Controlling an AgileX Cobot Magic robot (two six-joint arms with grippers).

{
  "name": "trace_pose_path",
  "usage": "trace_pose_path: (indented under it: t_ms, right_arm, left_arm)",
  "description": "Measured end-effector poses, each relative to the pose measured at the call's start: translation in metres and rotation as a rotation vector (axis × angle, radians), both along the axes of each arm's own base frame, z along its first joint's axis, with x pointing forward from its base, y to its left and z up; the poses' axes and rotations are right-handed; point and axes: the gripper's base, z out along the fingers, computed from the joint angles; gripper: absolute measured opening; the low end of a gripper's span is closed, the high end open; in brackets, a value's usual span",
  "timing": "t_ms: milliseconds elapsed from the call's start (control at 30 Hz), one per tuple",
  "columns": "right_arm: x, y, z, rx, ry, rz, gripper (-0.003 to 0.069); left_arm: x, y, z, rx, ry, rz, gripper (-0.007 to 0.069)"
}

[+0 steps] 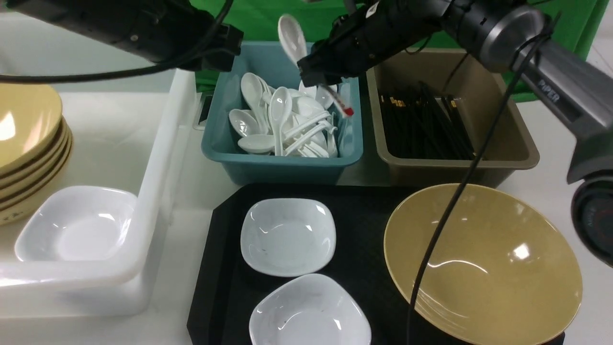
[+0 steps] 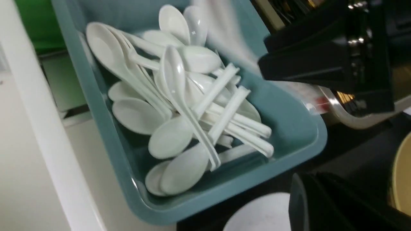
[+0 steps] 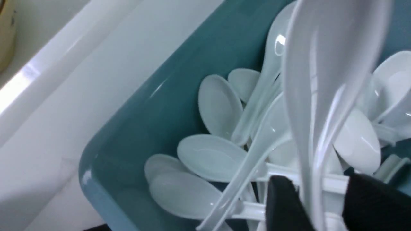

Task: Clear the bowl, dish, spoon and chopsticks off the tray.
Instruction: Use the right arm to put the soup spoon into the small storage box in the middle, then use the left arm to grab the plate

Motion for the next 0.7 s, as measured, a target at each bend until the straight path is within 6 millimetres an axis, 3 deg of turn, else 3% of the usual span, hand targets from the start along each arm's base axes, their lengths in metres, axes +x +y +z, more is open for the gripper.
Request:
trace_pose_path:
  t_ms: [67,100,167,233,300,333,367,400,433,467,500,567,633,700]
  right_arm:
    - [-0.001,0.0,0.003,0.003,0.007,-0.001,0.0403]
    - [-0.002,-0.002,0.007,-0.001,0.017,0.001,0.047]
    - [-0.008,-0.009,0.022,-0.033,0.036,0.022,0.0541]
    - [-0.015,-0.018,0.037,-0.076,0.048,0.025,0.053]
    - [-0.023,-0.032,0.059,-0.111,0.032,-0.013,0.0447]
    - [-0.027,-0.039,0.069,-0.122,0.018,-0.032,0.0364]
    - [-0.035,-0.051,0.086,-0.131,-0.007,-0.051,0.0237]
    - [-0.039,-0.054,0.093,-0.131,-0.021,-0.055,0.0215]
    - [-0.046,-0.061,0.102,-0.137,-0.028,-0.064,0.013]
    - [-0.054,-0.067,0.112,-0.138,-0.038,-0.068,0.0097]
    - [-0.077,-0.079,0.128,-0.16,-0.051,-0.059,0.0041]
    - [-0.094,-0.086,0.138,-0.171,-0.061,-0.046,0.0025]
    - [-0.138,-0.104,0.131,-0.237,-0.006,0.007,0.001]
    - [-0.157,-0.113,0.122,-0.266,0.031,0.026,0.001]
  left_arm:
    - [-0.001,0.0,-0.001,0.004,0.018,-0.007,0.0018]
    - [-0.003,0.0,-0.003,0.011,0.044,-0.018,0.0018]
    - [-0.01,-0.003,-0.007,0.022,0.114,-0.054,0.0018]
    - [-0.017,-0.009,-0.011,0.041,0.177,-0.099,0.0018]
    - [-0.027,-0.017,-0.015,0.072,0.248,-0.157,0.0018]
    - [-0.034,-0.024,-0.018,0.089,0.291,-0.199,0.0018]
    - [-0.044,-0.035,-0.024,0.117,0.352,-0.255,0.0018]
    - [-0.045,-0.036,-0.026,0.121,0.359,-0.263,0.0018]
    - [-0.051,-0.042,-0.031,0.138,0.392,-0.293,0.0018]
    - [-0.059,-0.049,-0.039,0.153,0.431,-0.323,0.0018]
    - [-0.071,-0.059,-0.053,0.171,0.498,-0.351,0.0018]
    - [-0.08,-0.066,-0.069,0.188,0.547,-0.368,0.0018]
    - [-0.093,-0.077,-0.1,0.218,0.553,-0.355,0.0034]
    - [-0.093,-0.077,-0.113,0.231,0.515,-0.312,0.0059]
